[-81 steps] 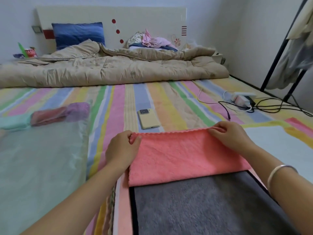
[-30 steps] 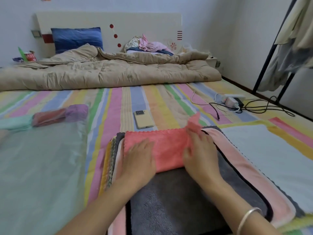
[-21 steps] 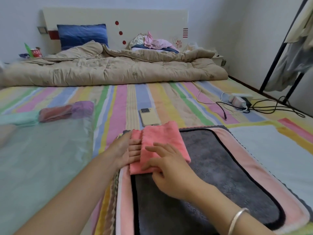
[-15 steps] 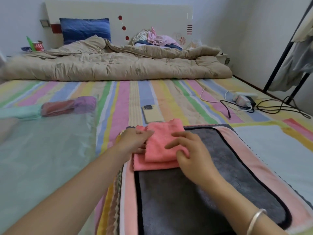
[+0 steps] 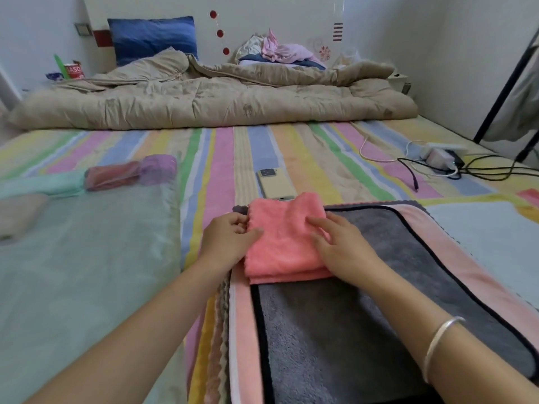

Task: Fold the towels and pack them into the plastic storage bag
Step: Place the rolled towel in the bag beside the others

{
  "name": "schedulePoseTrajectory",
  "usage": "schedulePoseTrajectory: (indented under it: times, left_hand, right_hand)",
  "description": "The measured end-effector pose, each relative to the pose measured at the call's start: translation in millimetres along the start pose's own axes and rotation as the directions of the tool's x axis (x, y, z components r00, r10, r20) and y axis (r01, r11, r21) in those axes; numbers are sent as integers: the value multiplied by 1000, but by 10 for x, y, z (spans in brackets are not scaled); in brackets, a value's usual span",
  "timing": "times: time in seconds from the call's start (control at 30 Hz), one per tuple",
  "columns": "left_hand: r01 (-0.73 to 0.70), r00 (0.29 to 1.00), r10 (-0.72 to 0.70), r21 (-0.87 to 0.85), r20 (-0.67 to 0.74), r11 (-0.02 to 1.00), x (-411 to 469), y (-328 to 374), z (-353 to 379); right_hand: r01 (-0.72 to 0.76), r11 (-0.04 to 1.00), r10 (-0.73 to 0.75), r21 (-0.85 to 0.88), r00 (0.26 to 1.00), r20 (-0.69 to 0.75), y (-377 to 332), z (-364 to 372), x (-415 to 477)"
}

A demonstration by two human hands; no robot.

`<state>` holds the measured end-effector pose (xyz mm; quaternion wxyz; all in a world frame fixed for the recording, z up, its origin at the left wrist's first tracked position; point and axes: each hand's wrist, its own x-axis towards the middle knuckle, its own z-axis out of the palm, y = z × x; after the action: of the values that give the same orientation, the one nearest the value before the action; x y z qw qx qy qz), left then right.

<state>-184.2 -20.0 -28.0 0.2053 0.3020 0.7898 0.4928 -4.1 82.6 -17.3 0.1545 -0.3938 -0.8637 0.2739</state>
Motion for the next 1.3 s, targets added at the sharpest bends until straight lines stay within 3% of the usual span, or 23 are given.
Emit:
schedulePoseTrajectory:
  times: [0.1, 0.17, 0.33, 0.4, 0.5, 0.6, 0.67, 0.73, 0.8, 0.87, 0.93, 1.0, 1.1, 1.2, 1.3]
  left_hand:
    - [-19, 999, 18, 32, 30, 999, 3, -10, 14]
    - [-39, 999, 37, 70, 35, 997, 3, -33, 27]
    - [-73, 997, 73, 185, 6, 980, -52, -30, 50]
    - [-79, 995, 92, 259, -36, 963, -114, -5, 19]
    - [-50, 996, 69, 280, -58, 959, -211, -26, -76]
    - [71, 996, -65, -108, 55, 992, -410, 23, -284]
    - [226, 963, -144, -394, 228, 891, -632, 104, -488]
    - [429, 874, -169, -560, 455, 709, -850, 77, -766]
    - [561, 773, -32, -658, 634, 503, -1040, -81, -1072]
    - [617, 730, 51, -689, 682, 381, -1189, -280, -1346]
    - [614, 761, -1, -720, 649, 325, -1256, -532, -1551]
    - [584, 803, -170, -700, 571, 411, -1342, -765, -1729]
    - [547, 828, -367, -468, 423, 694, -1456, -1073, -1952]
    - [484, 855, -384, -271, 350, 832, -1573, -1142, -2156]
    - [318, 936, -270, -219, 224, 922, -1645, -1085, -2281]
  right_hand:
    - [-92, 987, 88, -132, 995, -36, -64, -2, 33]
    - [-201, 979, 199, -17, 977, -72, -137, -41, 85]
    - [-455, 842, 450, 290, 889, 86, -269, -75, 220]
    - [-461, 777, 456, 429, 882, 121, -346, -107, 163]
    - [-348, 774, 340, 528, 933, 116, -550, -214, 0]
    - [-220, 753, 193, 620, 975, 112, -871, -346, -215]
    - [-180, 712, 96, 679, 982, 160, -1122, -406, -349]
    - [-172, 649, -8, 741, 972, 233, -1356, -424, -464]
    - [-221, 571, -81, 791, 944, 321, -1561, -384, -552]
    - [-302, 555, -75, 775, 910, 408, -1701, -246, -606]
    - [-398, 605, -13, 690, 861, 508, -1740, 28, -622]
    - [-468, 659, 33, 589, 800, 599, -1709, 400, -635]
    - [-512, 725, 73, 461, 723, 687, -1645, 932, -715]
    - [-345, 869, 48, 355, 773, 633, -1716, 1249, -835]
    - [42, 994, -84, 102, 892, 445, -1923, 1407, -916]
